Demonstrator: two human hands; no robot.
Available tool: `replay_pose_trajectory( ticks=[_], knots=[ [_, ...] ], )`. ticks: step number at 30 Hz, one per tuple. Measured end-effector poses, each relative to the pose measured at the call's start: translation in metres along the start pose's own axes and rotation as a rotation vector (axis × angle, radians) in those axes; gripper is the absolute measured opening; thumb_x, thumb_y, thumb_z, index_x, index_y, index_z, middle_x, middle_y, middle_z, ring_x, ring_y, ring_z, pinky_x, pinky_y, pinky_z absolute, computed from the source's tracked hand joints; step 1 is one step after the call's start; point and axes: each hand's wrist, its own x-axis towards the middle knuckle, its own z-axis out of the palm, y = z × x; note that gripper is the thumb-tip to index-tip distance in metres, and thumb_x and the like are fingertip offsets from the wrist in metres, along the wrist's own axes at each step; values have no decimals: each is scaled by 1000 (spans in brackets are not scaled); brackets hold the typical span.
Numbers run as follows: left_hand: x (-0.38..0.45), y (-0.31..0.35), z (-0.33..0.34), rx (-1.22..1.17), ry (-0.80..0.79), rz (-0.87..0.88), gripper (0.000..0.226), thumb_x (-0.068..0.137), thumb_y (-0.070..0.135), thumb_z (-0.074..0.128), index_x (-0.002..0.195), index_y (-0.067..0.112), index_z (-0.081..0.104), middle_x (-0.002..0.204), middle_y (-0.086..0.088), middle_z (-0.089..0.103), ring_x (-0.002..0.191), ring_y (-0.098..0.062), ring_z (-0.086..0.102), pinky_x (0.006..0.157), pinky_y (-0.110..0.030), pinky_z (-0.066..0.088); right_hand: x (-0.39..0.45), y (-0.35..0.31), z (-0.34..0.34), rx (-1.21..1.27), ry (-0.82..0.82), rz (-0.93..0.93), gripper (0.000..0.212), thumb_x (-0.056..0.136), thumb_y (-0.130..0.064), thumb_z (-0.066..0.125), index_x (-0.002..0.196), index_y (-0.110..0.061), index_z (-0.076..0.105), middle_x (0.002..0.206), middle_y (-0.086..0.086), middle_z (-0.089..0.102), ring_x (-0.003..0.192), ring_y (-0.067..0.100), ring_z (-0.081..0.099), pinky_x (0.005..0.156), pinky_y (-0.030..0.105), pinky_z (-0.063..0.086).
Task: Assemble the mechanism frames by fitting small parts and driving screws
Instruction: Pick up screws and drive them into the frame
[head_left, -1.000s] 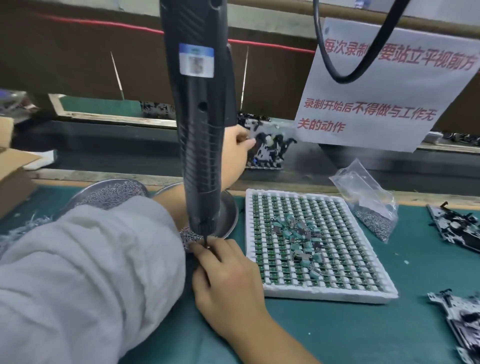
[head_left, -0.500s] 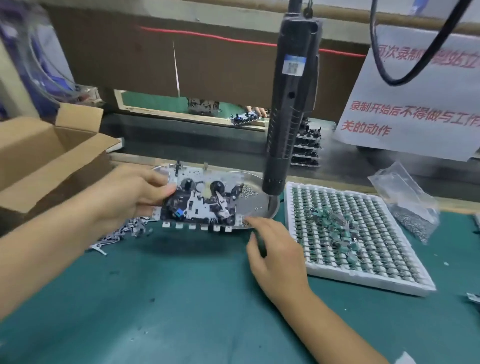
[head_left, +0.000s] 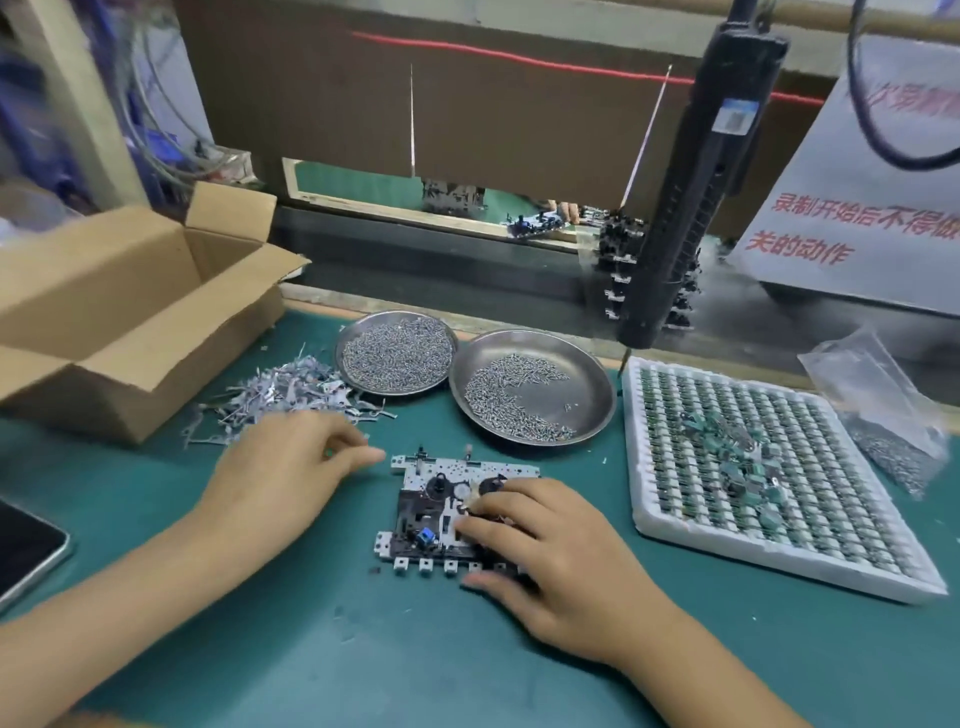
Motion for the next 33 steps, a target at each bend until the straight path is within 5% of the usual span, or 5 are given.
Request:
replay_pose_trajectory(
  ticks=[4,8,16,26,33],
  knots=[
    [19,-6,10,285,30,203,34,89,48,55,119,33,61,116,11,52,113,-12,45,81,-30,42,-1,1,2,-3,15,91,34,91,-36,56,112,-13,69,113,0,66,103,25,60,84,37,51],
    [22,-10,18,229,63,260,21,93,30,57,102,19,72,106,3,61,107,-20,51,85,-31,38,1,2,0,12,39,166,35,90,-37,53,113,-15,69,111,-2,66,102,21,59,86,35,51],
    [37,-12,-12,-492,30,-85,13,86,18,68,73,20,67,51,10,60,41,0,46,52,-19,38,1,1,-1,102,88,209,35,89,-38,56,111,-14,69,108,-4,66,100,19,58,90,30,43],
    [19,23,-3,-954,-163,12,8,82,8,64,78,12,69,69,2,71,60,0,60,55,-11,48,9,2,1,347,421,352,20,92,-12,59,106,-4,70,104,0,66,99,12,61,89,27,48],
    [15,38,20,-1274,-293,37,12,71,19,62,66,16,73,63,1,65,57,-4,57,56,-13,49,46,-5,3,510,272,435,27,88,-13,65,115,-8,67,108,2,69,101,10,61,90,20,45]
  ],
)
